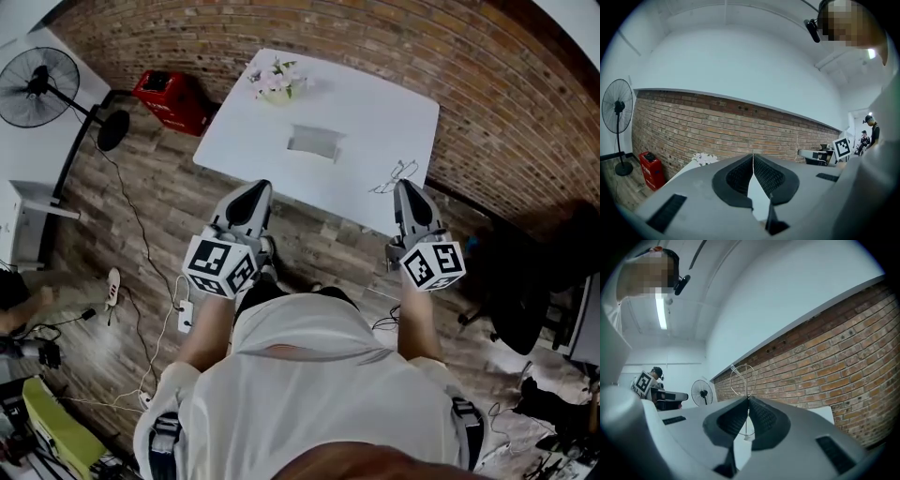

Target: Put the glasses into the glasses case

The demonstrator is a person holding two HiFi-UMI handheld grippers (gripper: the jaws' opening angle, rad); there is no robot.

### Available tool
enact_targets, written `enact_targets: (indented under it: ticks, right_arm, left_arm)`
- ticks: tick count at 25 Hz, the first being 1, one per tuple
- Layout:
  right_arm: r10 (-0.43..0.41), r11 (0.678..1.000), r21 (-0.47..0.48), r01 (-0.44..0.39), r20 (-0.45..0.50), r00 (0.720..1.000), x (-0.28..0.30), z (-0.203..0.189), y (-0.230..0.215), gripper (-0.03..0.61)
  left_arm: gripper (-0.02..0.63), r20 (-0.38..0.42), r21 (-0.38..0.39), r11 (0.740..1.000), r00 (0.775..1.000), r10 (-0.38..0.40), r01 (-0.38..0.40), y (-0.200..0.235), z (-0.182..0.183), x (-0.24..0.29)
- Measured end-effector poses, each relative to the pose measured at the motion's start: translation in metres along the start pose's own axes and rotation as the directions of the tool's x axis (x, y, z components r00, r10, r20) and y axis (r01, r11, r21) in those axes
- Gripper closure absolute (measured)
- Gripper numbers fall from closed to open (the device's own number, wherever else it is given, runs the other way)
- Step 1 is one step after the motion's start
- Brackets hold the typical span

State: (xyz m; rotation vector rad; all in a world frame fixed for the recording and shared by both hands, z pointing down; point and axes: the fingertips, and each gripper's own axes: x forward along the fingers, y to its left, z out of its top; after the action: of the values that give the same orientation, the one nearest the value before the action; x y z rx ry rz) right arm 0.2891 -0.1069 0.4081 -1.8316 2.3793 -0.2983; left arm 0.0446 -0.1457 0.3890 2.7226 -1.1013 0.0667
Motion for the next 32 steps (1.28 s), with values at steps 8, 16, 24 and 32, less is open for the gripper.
enact_targets:
  ticks: [8,16,24,32]
  right_arm:
    - [-0.087,0.996,-0.017,0.087,0.003,0.996,0.056,0.003,-0.004,0.52]
    - [-0.155,0.987,-0.041,0.156,0.028,0.987,0.137,0.019,0.019,0.52]
    - [-0.217,0.973,-0.09,0.214,-0.02,0.976,0.201,0.011,0.049,0.52]
    - [-0.211,0.974,-0.101,0.201,-0.094,0.973,0.22,-0.019,0.048,0.52]
  left_arm:
    - [0.595,0.013,-0.01,0.996,0.996,-0.084,0.084,0.061,0.015,0.053]
    - [0.595,0.021,-0.01,0.986,0.986,-0.165,0.165,0.143,0.045,0.091]
    - [0.595,-0.003,-0.051,0.974,0.975,-0.222,0.222,0.214,0.044,0.108]
    - [0.595,-0.032,-0.033,0.976,0.976,-0.217,0.216,0.237,0.026,0.114]
